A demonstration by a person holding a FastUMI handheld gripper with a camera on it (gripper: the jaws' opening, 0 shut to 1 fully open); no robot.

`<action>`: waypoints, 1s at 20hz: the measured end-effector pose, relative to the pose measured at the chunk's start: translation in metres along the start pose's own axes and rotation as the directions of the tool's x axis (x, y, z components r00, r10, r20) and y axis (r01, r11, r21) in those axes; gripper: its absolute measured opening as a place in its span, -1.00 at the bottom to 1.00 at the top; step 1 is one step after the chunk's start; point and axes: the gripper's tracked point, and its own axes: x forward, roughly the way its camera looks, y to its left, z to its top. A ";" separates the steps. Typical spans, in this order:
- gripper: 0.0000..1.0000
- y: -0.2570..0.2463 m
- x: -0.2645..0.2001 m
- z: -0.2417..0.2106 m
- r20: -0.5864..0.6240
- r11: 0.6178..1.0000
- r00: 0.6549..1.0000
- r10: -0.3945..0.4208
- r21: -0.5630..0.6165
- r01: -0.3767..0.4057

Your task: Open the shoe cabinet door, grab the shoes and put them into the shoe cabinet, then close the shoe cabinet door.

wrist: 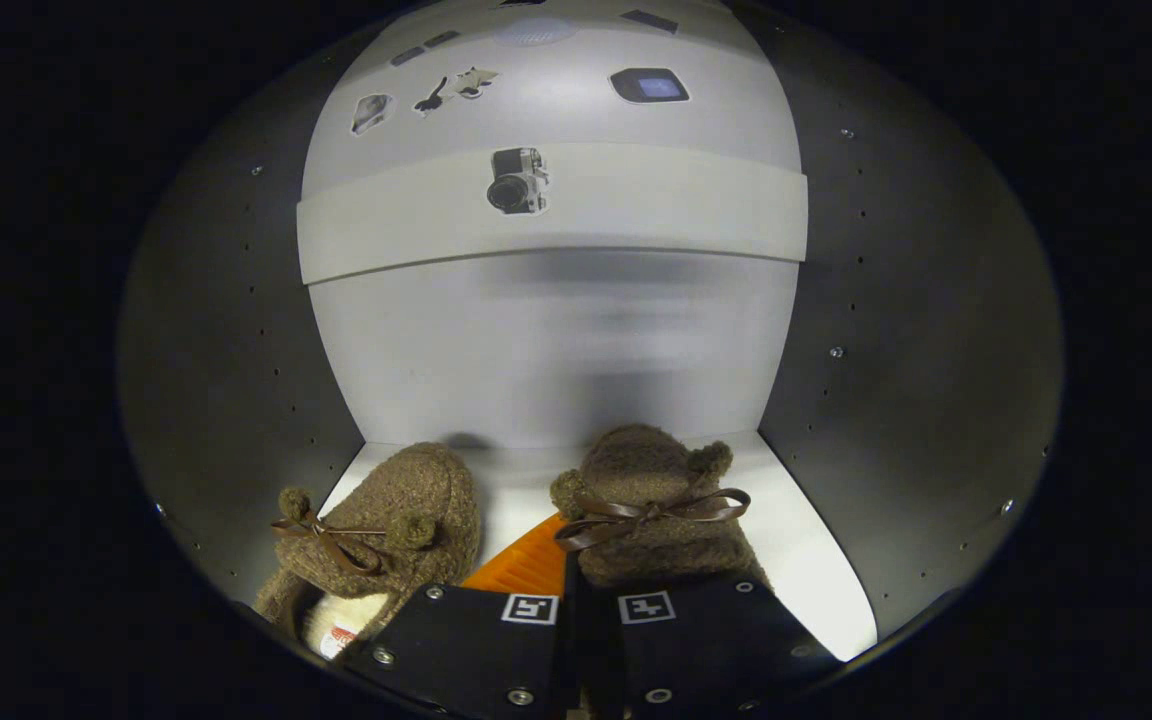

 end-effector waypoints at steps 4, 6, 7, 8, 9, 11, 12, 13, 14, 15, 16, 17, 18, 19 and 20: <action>-0.62 -0.001 -0.012 -0.004 -0.013 1.000 1.000 -0.002 -0.013 0.002; -0.55 -0.001 -0.021 -0.005 -0.002 1.000 1.000 0.001 -0.030 -0.001; -0.49 0.002 -0.026 -0.005 0.003 0.999 1.000 0.012 -0.035 -0.012; -0.36 0.004 -0.031 -0.005 0.010 0.999 1.000 0.020 -0.041 -0.020; -0.29 0.005 -0.037 -0.005 0.017 0.998 1.000 0.022 -0.052 -0.022; -0.11 0.007 -0.046 -0.006 0.031 0.997 0.999 0.016 -0.082 -0.014; -0.01 0.008 -0.050 -0.007 0.036 0.995 0.999 0.015 -0.098 -0.012; 0.04 0.010 -0.056 -0.009 0.040 0.993 0.999 0.019 -0.115 -0.014; 0.11 0.010 -0.062 -0.009 0.048 0.991 0.999 0.013 -0.134 -0.007; 0.15 0.006 -0.069 -0.009 0.057 0.988 0.998 -0.005 -0.152 0.013; 0.25 0.002 -0.076 -0.010 0.067 0.986 0.998 -0.021 -0.166 0.032; 0.29 0.000 -0.085 -0.011 0.076 0.985 0.997 -0.028 -0.170 0.040; 0.35 -0.002 -0.092 -0.013 0.084 0.985 0.996 -0.027 -0.166 0.040; 0.38 -0.003 -0.102 -0.015 0.087 0.986 0.996 -0.025 -0.161 0.039; 0.42 -0.005 -0.112 -0.016 0.096 0.987 0.995 -0.026 -0.156 0.040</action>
